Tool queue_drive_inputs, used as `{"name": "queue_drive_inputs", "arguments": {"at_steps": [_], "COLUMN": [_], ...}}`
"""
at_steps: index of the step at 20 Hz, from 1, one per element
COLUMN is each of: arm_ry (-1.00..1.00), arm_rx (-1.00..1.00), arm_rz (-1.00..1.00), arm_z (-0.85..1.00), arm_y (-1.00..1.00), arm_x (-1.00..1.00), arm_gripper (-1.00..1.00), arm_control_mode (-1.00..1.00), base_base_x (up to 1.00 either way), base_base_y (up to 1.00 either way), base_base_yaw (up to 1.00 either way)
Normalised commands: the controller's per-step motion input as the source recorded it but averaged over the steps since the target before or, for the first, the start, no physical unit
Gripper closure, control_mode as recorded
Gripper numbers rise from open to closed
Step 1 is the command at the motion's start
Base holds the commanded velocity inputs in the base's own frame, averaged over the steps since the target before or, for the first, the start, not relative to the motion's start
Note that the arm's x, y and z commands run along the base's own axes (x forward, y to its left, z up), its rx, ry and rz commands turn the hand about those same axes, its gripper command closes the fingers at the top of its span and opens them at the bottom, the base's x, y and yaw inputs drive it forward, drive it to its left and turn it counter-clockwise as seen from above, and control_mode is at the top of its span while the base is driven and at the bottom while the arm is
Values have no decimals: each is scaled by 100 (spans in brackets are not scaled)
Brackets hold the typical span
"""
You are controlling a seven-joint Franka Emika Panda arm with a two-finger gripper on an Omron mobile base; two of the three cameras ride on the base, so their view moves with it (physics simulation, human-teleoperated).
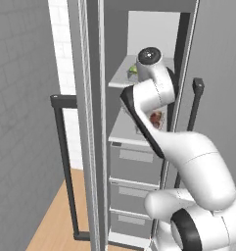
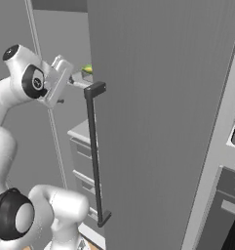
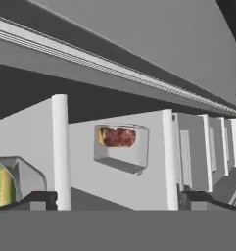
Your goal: Take the meat container that has the steak and place it on the second highest rack of the freezer. Then take the vegetable container that has the corn and tomato and place it on the highest rack of the freezer.
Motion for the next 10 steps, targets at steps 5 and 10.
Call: {"name": "queue_drive_inputs", "arguments": {"at_steps": [5, 10], "arm_ry": [10, 12], "arm_rx": [13, 17], "arm_rz": [-22, -22], "arm_z": [-93, -100], "arm_y": [0, 0], "arm_x": [-100, -100], "arm_gripper": [-100, -100], "arm_control_mode": [-100, -100], "base_base_x": [0, 0], "base_base_y": [0, 0], "base_base_yaw": [0, 0]}}
